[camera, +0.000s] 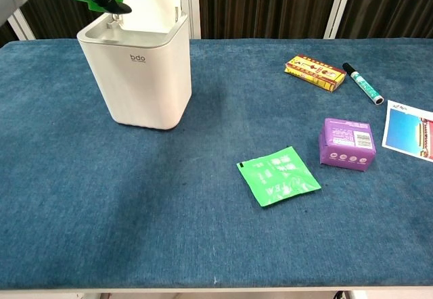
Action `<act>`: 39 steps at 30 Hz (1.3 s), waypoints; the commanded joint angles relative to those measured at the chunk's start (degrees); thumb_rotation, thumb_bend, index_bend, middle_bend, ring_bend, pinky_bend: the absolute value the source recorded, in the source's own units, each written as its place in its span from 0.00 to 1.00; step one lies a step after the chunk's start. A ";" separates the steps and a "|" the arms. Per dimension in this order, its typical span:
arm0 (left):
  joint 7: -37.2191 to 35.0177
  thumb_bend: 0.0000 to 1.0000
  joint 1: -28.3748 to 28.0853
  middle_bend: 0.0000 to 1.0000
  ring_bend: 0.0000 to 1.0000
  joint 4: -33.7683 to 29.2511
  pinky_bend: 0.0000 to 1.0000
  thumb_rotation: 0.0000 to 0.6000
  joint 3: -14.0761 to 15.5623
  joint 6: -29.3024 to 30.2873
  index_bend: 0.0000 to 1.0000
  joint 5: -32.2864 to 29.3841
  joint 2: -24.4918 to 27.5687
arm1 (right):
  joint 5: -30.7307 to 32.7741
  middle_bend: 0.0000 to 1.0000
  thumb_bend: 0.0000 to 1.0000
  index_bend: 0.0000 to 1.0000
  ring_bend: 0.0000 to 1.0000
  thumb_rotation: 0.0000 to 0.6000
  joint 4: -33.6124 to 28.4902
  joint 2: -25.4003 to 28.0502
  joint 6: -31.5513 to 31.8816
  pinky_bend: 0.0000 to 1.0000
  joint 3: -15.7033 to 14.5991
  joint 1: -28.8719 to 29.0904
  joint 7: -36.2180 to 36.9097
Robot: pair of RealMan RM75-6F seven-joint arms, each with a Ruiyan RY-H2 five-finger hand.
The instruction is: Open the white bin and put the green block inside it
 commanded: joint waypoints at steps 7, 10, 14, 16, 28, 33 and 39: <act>-4.90 0.02 -1.19 0.36 0.82 0.34 0.86 1.00 2.33 -1.19 0.29 -2.33 1.18 | -0.12 0.00 0.31 0.00 0.00 1.00 -0.04 -0.05 0.45 0.00 0.00 -0.24 -0.01; -4.68 0.00 -1.77 0.29 0.81 -0.56 0.86 1.00 2.53 -1.46 0.21 -3.99 1.53 | -0.26 0.00 0.31 0.00 0.00 1.00 -0.03 -0.08 0.51 0.00 -0.05 -0.28 -0.11; -4.85 0.00 -2.60 0.23 0.74 -0.22 0.82 1.00 3.19 -1.50 0.15 -4.86 1.56 | -0.35 0.00 0.31 0.00 0.00 1.00 0.02 -0.02 0.69 0.00 -0.09 -0.38 0.07; -4.91 0.00 -2.97 0.22 0.72 -0.26 0.81 1.00 3.58 -1.52 0.14 -5.09 1.79 | -0.33 0.00 0.31 0.00 0.00 1.00 0.03 0.08 0.88 0.00 -0.04 -0.45 0.32; 3.80 0.00 5.29 0.22 0.49 -18.04 0.75 0.92 17.47 8.54 0.14 8.21 14.29 | -0.15 0.00 0.31 0.00 0.00 1.00 0.19 0.45 0.77 0.00 0.00 -0.41 1.14; -1.33 0.00 17.17 0.22 0.36 -20.93 0.56 0.99 32.79 17.08 0.14 19.76 24.49 | -0.31 0.00 0.31 0.00 0.00 1.00 0.05 0.17 1.06 0.00 -0.11 -0.70 0.49; -21.99 0.00 27.55 0.14 0.09 -4.60 0.13 1.00 40.32 24.57 0.11 23.53 25.01 | -0.39 0.00 0.31 0.00 0.00 1.00 -0.56 -0.69 0.32 0.00 -0.50 -0.85 -1.94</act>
